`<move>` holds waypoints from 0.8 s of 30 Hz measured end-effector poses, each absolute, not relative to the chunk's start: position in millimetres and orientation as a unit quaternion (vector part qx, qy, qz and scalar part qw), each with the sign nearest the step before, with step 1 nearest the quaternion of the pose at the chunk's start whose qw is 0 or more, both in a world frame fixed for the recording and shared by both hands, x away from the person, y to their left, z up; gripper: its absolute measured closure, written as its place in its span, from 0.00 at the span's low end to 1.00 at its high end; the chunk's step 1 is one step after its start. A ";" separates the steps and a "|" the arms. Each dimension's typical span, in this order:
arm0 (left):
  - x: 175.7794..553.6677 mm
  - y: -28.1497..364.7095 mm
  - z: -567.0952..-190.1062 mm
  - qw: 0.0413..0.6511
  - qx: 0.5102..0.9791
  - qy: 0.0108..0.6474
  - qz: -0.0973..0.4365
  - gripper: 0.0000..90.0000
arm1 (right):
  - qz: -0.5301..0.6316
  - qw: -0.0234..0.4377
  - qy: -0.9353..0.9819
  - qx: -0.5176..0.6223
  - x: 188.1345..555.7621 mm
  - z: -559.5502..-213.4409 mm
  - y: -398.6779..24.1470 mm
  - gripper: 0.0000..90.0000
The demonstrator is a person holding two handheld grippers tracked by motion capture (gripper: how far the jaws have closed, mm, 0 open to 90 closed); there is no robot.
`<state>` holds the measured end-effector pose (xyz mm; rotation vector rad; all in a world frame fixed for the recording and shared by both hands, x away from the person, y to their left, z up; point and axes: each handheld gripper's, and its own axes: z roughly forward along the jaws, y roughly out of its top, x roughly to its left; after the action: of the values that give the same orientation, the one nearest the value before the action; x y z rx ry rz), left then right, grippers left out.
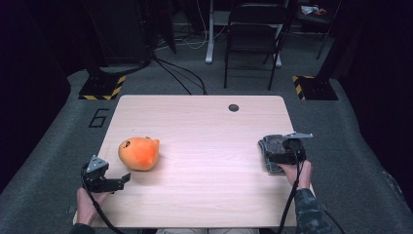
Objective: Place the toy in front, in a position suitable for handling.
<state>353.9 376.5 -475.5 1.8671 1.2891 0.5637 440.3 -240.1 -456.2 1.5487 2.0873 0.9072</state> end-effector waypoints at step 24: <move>429.7 309.0 -459.0 0.306 0.744 0.545 0.237 0.17 | 0.323 0.177 0.762 0.533 426.5 -453.5 -241.5 0.15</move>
<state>429.7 309.0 -459.0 1.9689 1.4425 0.6273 426.5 -241.5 -453.5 1.5078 2.1567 0.9145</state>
